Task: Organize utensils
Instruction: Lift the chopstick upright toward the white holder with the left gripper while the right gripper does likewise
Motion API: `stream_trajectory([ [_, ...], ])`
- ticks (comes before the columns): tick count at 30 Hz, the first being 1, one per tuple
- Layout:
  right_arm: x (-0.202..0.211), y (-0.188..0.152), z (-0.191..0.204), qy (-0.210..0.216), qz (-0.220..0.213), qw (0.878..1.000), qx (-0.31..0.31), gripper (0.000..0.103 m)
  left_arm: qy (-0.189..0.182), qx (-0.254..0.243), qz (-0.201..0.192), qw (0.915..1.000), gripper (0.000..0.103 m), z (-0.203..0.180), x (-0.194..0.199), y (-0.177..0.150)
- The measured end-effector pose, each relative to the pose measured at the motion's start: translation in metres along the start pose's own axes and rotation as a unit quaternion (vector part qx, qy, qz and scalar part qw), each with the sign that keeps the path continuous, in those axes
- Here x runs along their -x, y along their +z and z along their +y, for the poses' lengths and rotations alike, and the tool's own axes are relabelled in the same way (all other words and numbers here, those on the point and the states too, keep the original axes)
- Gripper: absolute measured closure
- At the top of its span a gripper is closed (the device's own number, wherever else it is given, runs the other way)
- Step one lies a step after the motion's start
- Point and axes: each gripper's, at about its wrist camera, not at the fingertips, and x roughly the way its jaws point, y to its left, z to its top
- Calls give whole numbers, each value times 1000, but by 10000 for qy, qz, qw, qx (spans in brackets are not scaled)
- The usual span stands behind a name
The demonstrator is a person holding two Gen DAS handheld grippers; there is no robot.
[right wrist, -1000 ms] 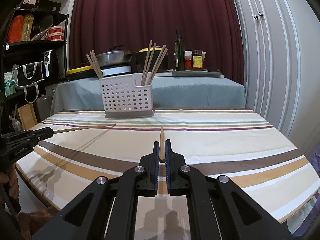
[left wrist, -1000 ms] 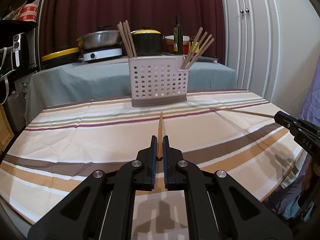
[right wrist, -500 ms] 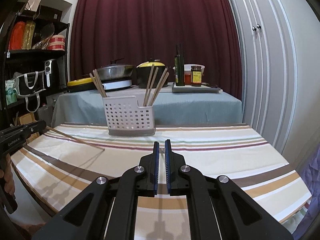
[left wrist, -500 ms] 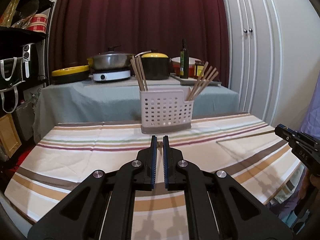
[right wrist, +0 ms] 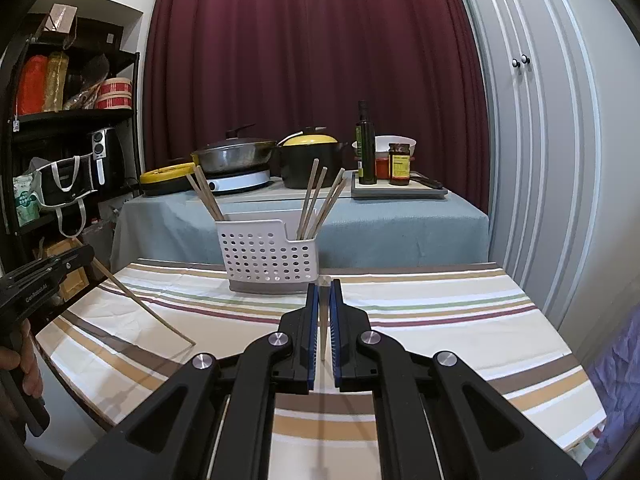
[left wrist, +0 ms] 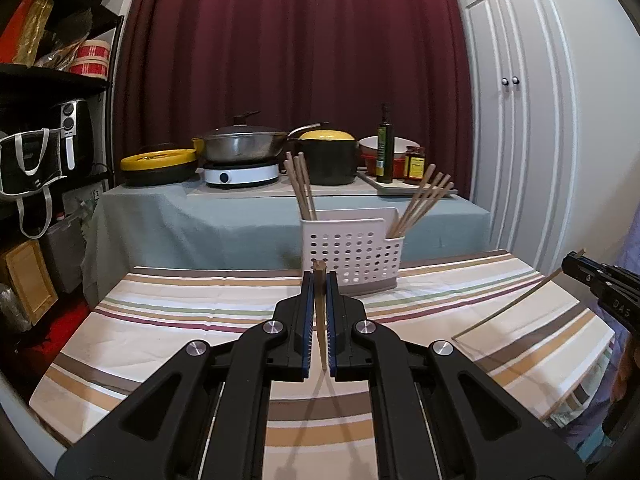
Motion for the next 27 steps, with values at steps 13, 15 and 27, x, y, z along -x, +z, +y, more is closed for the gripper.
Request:
stream_trajectory([
  [13, -34, 27, 3, 21, -132, 9999, 61, 97, 305, 149, 102, 9994, 96, 10, -30, 24],
  [15, -39, 30, 3, 22, -163, 9998, 82, 97, 340, 169, 118, 9992, 96, 11, -34, 27],
  [27, -60, 43, 4, -22, -267, 9995, 169, 97, 558, 110, 79, 9984, 95, 13, -60, 37],
])
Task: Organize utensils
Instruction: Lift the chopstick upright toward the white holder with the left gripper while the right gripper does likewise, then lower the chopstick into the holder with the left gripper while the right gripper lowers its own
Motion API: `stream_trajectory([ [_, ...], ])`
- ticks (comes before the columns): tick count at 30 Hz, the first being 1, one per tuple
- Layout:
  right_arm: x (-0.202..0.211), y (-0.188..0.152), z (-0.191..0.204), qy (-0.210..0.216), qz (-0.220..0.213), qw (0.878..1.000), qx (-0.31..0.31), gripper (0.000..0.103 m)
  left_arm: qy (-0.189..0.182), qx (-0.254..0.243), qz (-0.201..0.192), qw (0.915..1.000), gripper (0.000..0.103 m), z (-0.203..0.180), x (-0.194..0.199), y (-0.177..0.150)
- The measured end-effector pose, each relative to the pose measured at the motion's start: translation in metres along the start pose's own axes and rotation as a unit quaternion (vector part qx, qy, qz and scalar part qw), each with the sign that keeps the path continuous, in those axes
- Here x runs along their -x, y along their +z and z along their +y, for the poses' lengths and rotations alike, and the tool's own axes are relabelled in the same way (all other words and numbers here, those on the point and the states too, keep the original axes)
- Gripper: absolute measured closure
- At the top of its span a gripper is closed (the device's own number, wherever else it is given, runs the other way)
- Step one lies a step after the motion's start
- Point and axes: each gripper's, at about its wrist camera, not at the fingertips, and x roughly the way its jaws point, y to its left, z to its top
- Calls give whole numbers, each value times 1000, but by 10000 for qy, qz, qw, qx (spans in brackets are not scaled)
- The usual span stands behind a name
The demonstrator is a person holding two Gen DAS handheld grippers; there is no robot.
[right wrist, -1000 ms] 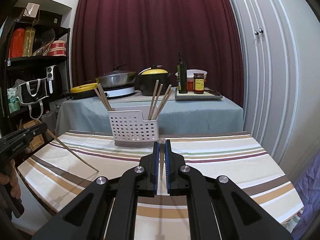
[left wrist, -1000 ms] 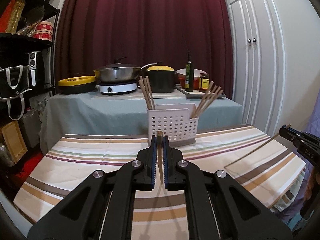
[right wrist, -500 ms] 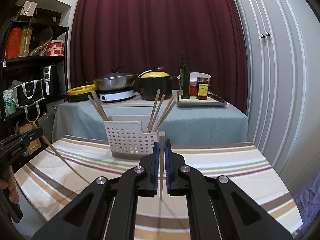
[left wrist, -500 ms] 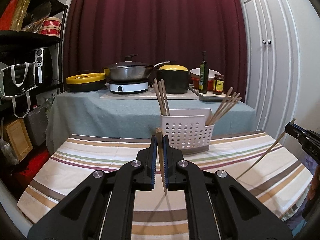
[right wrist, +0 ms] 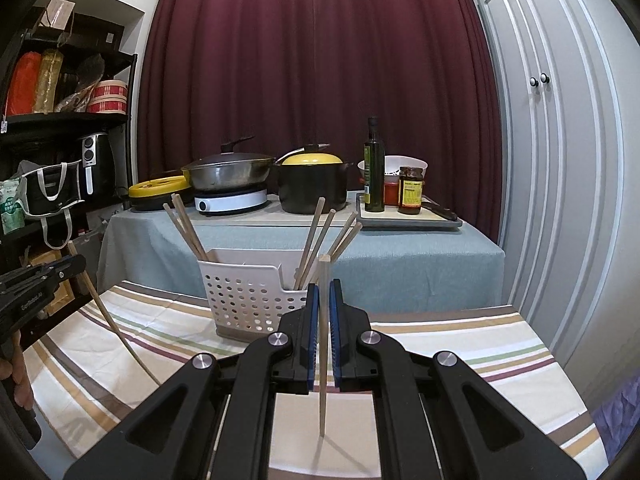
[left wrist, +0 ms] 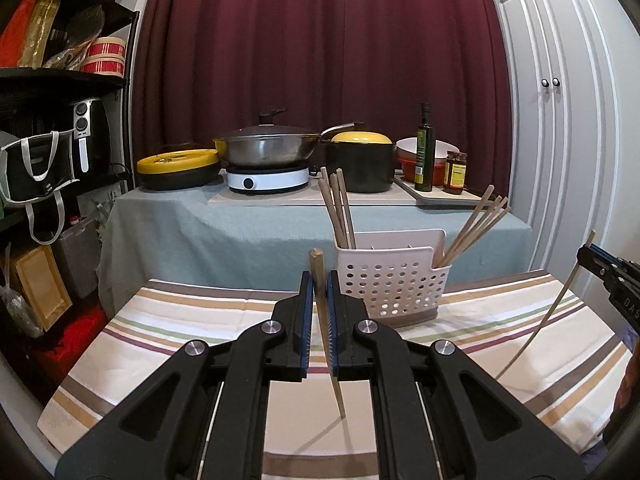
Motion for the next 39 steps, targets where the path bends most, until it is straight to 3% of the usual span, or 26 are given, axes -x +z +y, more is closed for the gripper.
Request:
stream_trajectory([
  [19, -21, 8, 5, 91, -49, 9999, 103, 97, -37, -79, 24, 10000, 95, -2, -29, 14],
  [39, -23, 14, 10, 247, -77, 9996, 60, 97, -274, 51, 87, 9996, 96, 2, -25, 13],
])
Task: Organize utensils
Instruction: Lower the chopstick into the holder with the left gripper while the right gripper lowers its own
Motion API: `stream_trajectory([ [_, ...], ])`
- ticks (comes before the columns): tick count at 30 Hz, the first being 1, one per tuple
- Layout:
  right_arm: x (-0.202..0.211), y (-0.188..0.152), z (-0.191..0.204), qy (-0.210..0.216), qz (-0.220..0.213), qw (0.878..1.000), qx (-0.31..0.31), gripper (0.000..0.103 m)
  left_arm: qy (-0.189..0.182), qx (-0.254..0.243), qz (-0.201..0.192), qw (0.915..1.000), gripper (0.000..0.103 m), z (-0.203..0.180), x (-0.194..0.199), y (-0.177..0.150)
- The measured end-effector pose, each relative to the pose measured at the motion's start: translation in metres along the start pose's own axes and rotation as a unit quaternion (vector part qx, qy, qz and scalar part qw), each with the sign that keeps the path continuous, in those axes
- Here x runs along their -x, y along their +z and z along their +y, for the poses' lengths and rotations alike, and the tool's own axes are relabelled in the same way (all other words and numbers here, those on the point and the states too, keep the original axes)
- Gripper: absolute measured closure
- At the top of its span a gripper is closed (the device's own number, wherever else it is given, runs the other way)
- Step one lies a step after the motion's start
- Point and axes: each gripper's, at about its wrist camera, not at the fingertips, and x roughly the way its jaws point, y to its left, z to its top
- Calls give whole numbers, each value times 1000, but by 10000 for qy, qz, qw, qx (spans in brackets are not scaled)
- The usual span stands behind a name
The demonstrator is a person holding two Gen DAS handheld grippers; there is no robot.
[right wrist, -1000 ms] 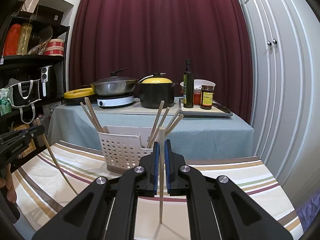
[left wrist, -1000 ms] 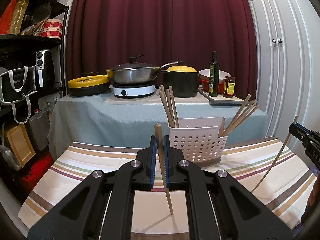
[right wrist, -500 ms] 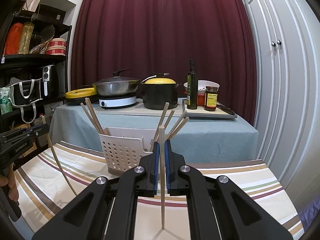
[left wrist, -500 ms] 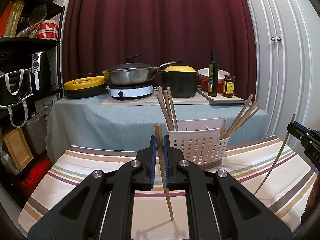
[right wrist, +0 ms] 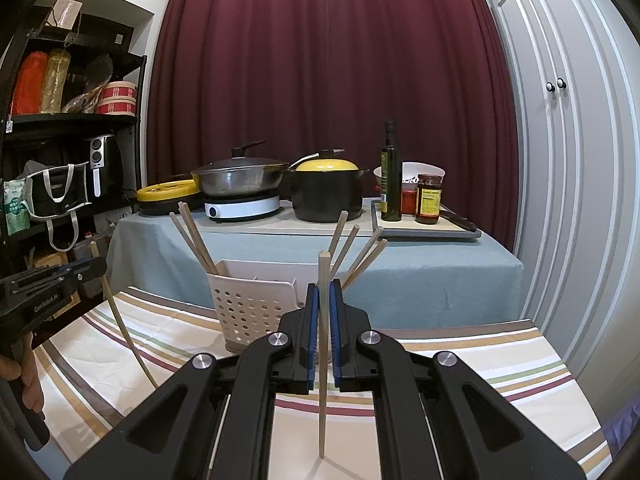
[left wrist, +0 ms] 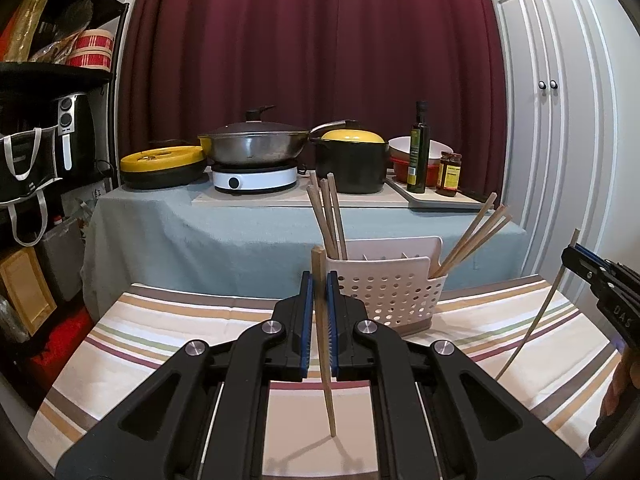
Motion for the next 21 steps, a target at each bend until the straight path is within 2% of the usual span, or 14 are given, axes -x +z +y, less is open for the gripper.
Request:
stream_trajectory([
  [11, 9, 22, 9, 125, -264, 9995, 78, 97, -224, -78, -332, 9992, 96, -8, 21, 28],
  [21, 6, 67, 18, 425, -794, 9958, 149, 97, -422, -222, -939, 9944, 96, -22, 30, 76],
])
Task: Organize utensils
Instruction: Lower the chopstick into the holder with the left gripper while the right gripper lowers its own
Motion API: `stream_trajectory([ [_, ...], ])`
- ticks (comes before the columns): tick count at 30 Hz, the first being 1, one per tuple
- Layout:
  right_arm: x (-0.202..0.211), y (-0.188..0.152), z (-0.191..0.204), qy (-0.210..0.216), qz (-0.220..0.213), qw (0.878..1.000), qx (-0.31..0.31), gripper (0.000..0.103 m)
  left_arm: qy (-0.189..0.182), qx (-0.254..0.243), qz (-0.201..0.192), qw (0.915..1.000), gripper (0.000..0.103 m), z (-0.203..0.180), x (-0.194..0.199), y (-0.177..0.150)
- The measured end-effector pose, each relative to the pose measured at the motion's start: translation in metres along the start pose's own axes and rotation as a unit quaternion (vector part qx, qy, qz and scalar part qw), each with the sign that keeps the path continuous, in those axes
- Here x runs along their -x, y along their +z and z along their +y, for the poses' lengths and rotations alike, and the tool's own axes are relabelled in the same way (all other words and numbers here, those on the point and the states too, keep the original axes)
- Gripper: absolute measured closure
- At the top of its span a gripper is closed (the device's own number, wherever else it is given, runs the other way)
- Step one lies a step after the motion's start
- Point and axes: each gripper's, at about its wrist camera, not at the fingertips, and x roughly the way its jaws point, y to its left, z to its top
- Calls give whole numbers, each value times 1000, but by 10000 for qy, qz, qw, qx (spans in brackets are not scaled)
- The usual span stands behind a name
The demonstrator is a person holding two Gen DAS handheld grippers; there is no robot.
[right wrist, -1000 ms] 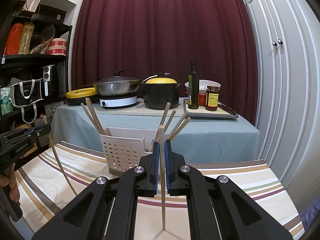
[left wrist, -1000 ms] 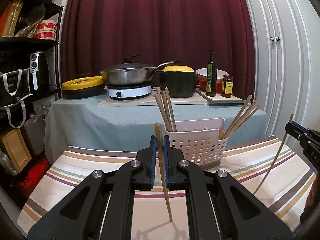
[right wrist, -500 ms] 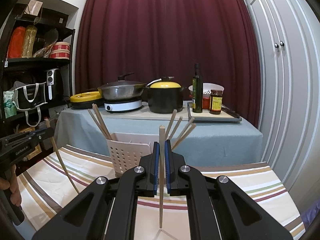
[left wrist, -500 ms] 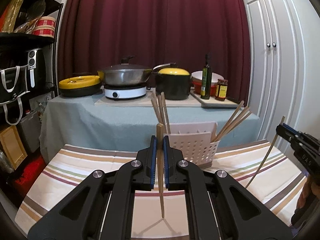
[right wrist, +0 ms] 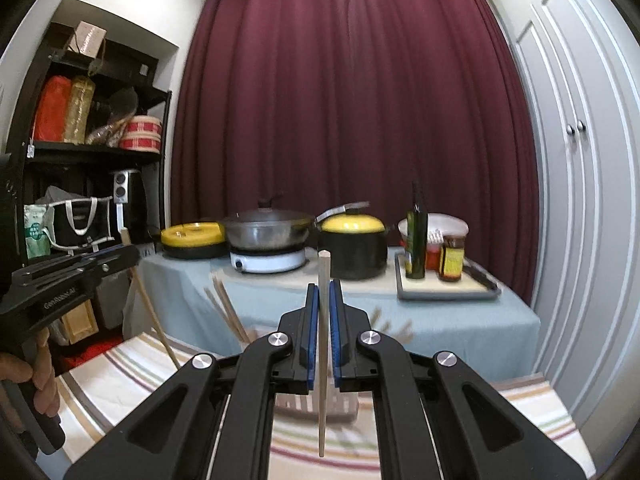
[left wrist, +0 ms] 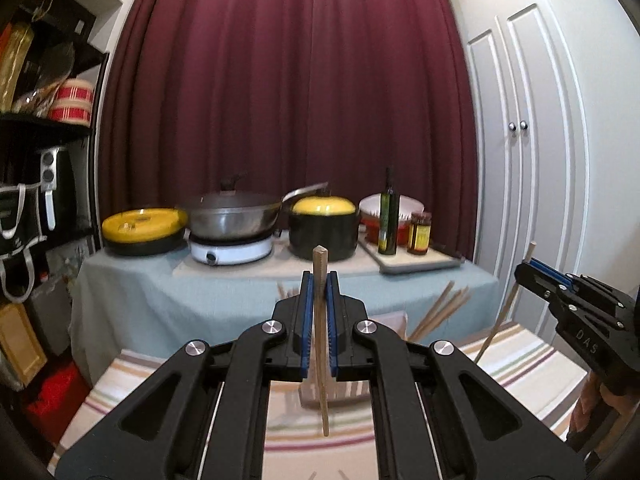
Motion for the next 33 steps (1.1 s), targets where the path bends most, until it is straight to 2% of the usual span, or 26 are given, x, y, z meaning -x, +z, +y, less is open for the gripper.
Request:
stream_trajectory([
  [10, -28, 44, -2, 104, -638, 9979, 29, 97, -111, 32, -445, 9989, 96, 1, -31, 44],
  [17, -56, 54, -9, 34, -878, 9961, 78, 97, -141, -4, -769, 9969, 96, -2, -63, 64],
  [22, -85, 43, -15, -11, -760, 9971, 70, 97, -131, -5, -628, 9979, 96, -1, -96, 56],
  [33, -122, 5, -25, -6, -337, 9994, 48, 97, -26, 54, -58, 10000, 96, 6, -147, 10],
])
